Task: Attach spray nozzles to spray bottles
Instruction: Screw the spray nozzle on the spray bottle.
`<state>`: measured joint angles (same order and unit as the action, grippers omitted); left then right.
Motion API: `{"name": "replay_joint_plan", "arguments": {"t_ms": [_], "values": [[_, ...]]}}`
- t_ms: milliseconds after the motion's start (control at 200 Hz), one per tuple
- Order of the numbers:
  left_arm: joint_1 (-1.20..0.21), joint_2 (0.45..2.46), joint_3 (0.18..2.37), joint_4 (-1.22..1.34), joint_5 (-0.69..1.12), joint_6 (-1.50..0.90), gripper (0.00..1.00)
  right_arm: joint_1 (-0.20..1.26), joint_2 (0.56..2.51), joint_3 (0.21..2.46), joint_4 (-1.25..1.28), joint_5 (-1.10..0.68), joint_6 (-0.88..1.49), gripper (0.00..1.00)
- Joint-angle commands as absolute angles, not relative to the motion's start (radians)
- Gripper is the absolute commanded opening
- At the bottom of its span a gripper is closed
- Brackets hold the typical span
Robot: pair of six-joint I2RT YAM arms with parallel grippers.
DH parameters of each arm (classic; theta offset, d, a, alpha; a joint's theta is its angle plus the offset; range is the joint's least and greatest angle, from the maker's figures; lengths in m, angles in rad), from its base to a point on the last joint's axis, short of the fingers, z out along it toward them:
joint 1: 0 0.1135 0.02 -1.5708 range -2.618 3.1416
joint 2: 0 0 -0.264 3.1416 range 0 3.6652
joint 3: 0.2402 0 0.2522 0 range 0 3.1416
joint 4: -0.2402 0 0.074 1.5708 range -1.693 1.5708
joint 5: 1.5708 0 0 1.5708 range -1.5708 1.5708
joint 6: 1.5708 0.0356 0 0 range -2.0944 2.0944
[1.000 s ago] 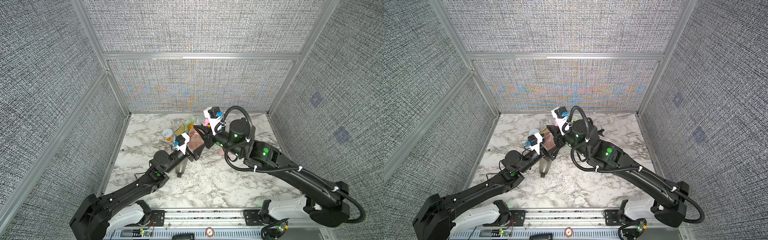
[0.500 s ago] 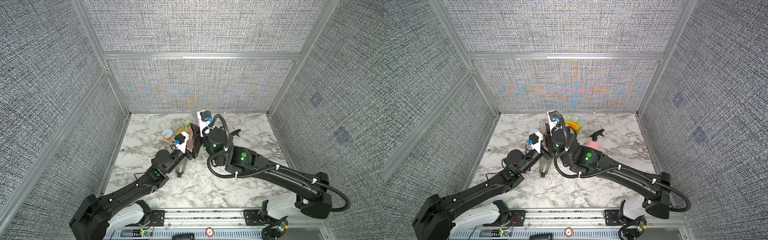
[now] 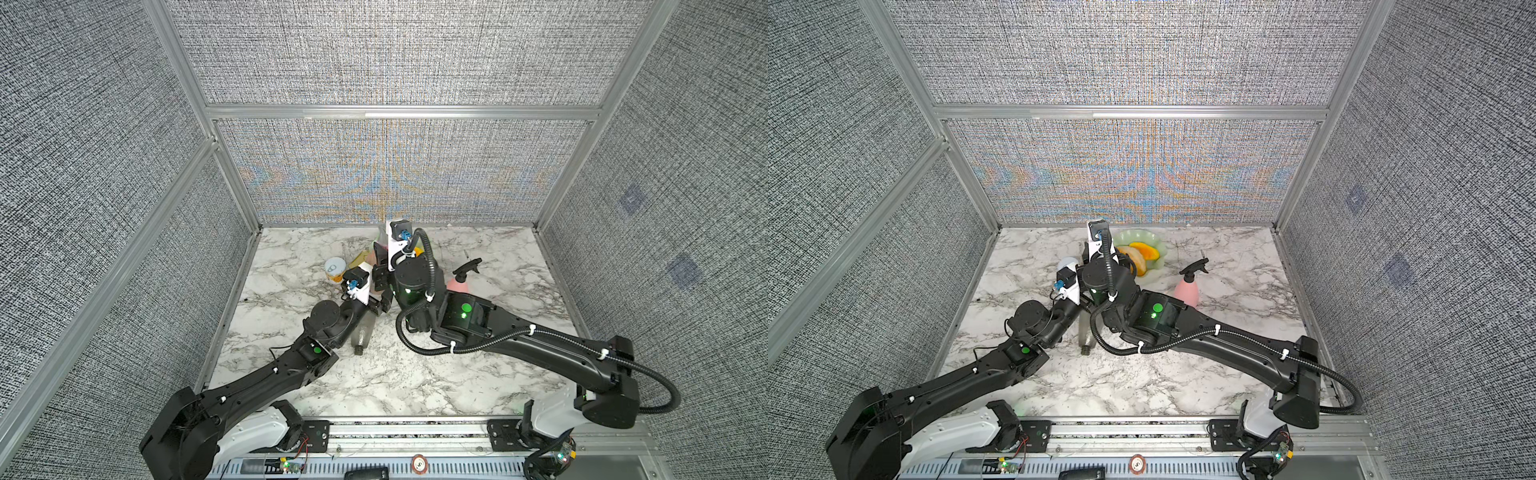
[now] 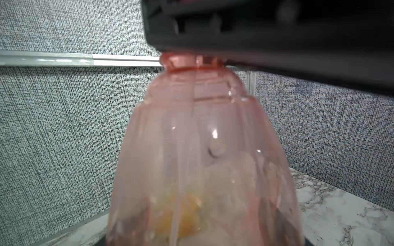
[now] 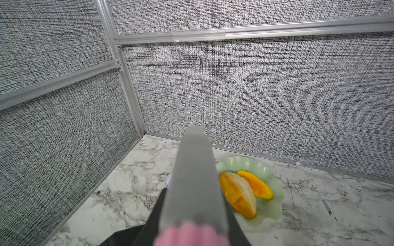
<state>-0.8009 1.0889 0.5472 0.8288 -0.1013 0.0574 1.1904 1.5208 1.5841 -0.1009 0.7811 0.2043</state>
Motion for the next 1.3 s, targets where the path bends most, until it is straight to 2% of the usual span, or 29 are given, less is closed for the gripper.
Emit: {"name": "replay_joint_plan", "arguments": {"t_ms": [0,140,355,590,735,955,1016,1081,1206,1296], "values": [[-0.802,1.094,0.547,0.940,-0.072,0.073,0.72,1.193,1.488,1.589,-0.178,0.693,0.192,0.37],[-0.801,1.101,0.549,0.938,-0.061,0.069,0.72,1.194,1.436,1.576,-0.182,0.685,0.171,0.48],[-0.801,1.112,0.549,0.939,-0.049,0.058,0.73,1.202,1.401,1.566,-0.210,0.653,0.156,0.57],[-0.799,1.110,0.548,0.940,-0.058,0.027,0.73,1.204,1.376,1.601,-0.316,0.524,0.172,0.70],[-0.799,1.112,0.550,0.934,-0.058,0.011,0.73,1.209,1.337,1.611,-0.393,0.442,0.170,0.73],[-0.798,1.122,0.557,0.915,-0.036,-0.008,0.73,1.210,1.228,1.595,-0.459,0.384,0.147,0.72],[-0.798,1.125,0.561,0.907,-0.011,-0.008,0.73,1.199,1.198,1.581,-0.474,0.399,0.123,0.68],[-0.798,1.130,0.563,0.900,0.015,-0.013,0.73,1.156,1.171,1.567,-0.500,0.374,0.112,0.59],[-0.798,1.133,0.585,0.862,0.121,-0.024,0.73,0.945,1.120,1.495,-0.492,0.084,0.083,0.48],[-0.798,1.134,0.597,0.842,0.191,-0.038,0.73,0.768,1.091,1.437,-0.442,-0.265,0.052,0.44]]}}
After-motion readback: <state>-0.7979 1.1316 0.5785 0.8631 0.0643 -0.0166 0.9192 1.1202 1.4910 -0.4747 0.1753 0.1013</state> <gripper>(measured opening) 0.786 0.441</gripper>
